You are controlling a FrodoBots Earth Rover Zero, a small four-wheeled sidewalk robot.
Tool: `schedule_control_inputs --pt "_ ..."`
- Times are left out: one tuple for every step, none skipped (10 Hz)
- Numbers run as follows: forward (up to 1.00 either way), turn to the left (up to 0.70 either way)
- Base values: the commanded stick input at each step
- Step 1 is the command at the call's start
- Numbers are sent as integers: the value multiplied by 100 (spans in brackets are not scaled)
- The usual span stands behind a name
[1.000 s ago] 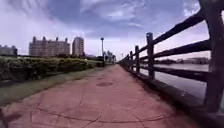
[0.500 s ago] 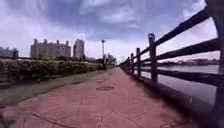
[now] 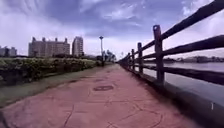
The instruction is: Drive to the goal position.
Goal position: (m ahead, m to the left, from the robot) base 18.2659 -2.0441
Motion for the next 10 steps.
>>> schedule_control_inputs --pt "95 0" --pt "95 0" --pt "95 0" --pt "95 0" --pt "95 2" --pt "95 5" --pt "95 13" --pt "95 21" --pt "95 29" --pt "95 22"
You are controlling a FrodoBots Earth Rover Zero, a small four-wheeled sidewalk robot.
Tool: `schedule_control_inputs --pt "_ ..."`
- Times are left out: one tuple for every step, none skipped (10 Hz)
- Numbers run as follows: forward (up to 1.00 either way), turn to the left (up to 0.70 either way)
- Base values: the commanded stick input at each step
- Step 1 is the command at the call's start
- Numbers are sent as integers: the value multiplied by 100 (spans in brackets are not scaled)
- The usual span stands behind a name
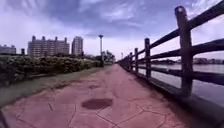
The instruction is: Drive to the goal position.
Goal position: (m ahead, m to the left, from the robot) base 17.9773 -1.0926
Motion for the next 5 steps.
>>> schedule_control_inputs --pt "95 10" --pt "95 0" --pt "95 0" --pt "95 0" --pt "95 0"
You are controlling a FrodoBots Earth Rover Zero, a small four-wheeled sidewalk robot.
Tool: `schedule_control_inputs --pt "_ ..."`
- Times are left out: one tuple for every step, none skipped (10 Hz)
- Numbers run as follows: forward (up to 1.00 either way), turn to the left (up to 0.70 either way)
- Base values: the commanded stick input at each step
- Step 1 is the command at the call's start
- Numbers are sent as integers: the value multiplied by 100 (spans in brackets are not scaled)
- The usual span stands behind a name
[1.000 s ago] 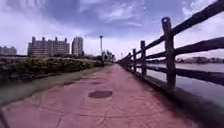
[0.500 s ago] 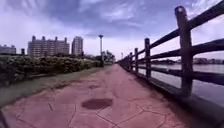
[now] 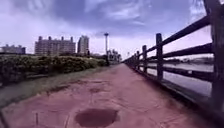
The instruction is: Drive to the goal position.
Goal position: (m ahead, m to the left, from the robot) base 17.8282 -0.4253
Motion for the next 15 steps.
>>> schedule_control_inputs --pt "95 0" --pt "95 0" --pt "95 0" --pt "95 0" --pt "95 0" --pt "95 0" --pt "95 0" --pt "95 0" --pt "95 0" --pt "95 0" --pt "95 0" --pt "95 0" --pt "95 0" --pt "95 0" --pt "97 0"
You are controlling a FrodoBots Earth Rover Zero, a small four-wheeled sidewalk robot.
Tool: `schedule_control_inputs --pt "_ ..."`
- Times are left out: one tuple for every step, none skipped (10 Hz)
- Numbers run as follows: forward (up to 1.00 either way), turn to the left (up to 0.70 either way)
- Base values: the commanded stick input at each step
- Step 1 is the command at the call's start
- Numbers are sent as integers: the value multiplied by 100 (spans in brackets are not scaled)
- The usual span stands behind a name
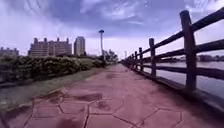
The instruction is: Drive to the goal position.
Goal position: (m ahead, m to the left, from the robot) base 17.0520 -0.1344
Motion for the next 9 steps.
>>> schedule_control_inputs --pt "98 0" --pt "100 0" --pt "100 0" --pt "100 0" --pt "100 0" --pt "100 0" --pt "100 0" --pt "100 0" --pt "100 0"
